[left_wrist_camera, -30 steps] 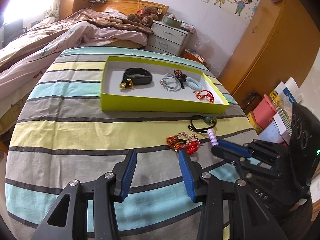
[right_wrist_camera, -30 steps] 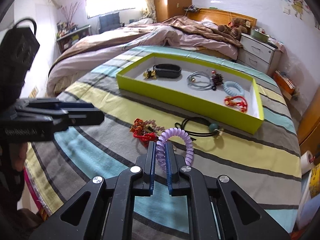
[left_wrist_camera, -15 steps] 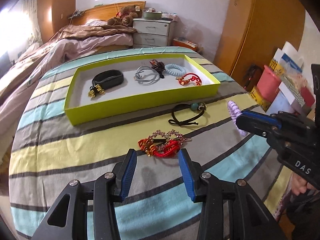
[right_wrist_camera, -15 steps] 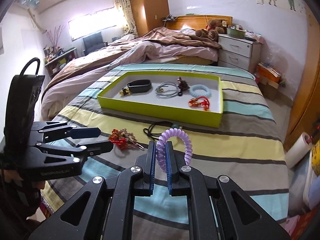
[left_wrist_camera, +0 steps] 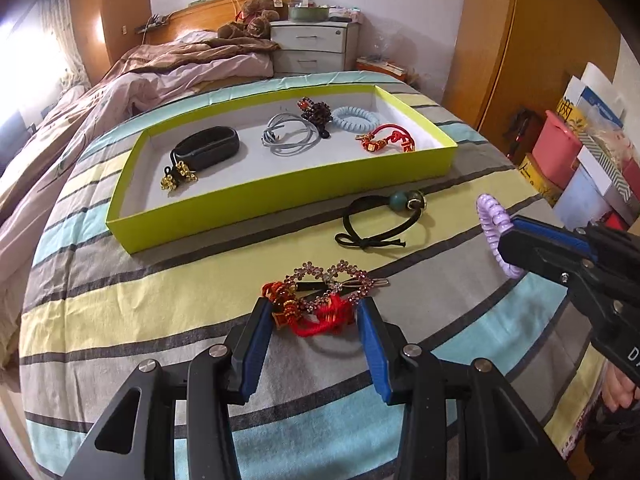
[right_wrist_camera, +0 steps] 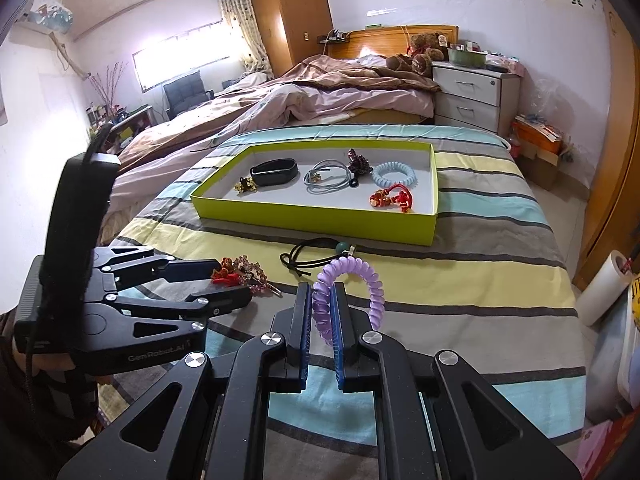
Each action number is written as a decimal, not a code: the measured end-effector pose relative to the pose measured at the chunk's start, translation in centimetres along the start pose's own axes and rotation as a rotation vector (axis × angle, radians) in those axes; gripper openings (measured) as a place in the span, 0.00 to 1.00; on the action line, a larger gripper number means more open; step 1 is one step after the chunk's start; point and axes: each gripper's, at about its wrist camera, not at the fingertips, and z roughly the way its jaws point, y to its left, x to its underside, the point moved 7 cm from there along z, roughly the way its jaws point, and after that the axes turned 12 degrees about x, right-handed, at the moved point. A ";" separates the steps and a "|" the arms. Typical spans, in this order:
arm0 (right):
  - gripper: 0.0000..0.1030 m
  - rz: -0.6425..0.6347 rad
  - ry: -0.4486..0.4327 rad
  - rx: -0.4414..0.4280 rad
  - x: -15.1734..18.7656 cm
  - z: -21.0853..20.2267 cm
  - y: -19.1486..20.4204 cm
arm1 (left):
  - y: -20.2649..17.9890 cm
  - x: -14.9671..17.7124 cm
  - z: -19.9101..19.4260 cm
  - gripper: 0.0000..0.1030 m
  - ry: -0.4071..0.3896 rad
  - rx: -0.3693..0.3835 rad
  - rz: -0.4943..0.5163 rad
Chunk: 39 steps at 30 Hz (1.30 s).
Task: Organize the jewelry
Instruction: 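Grasp the lilac coiled hair tie with the right gripper while the left gripper grasps the red ornament, then carry both items into the lime-green box and open both grippers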
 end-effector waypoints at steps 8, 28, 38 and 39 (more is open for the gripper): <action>0.09 0.012 0.001 -0.005 0.0 0.0 -0.3 | 0.4 0.0 -0.4 0.33 -0.020 0.044 -0.032; 0.09 0.006 -0.005 0.007 -0.3 -0.3 -0.3 | 1.5 0.1 -2.6 0.19 -0.073 0.057 -0.065; 0.09 -0.004 -0.048 0.010 -2.8 -1.2 0.1 | 2.8 -2.4 -5.3 0.19 -0.132 0.044 -0.063; 0.09 -0.002 -0.051 0.006 -3.2 -1.2 0.1 | 3.1 -2.8 -5.5 0.19 -0.138 0.042 -0.061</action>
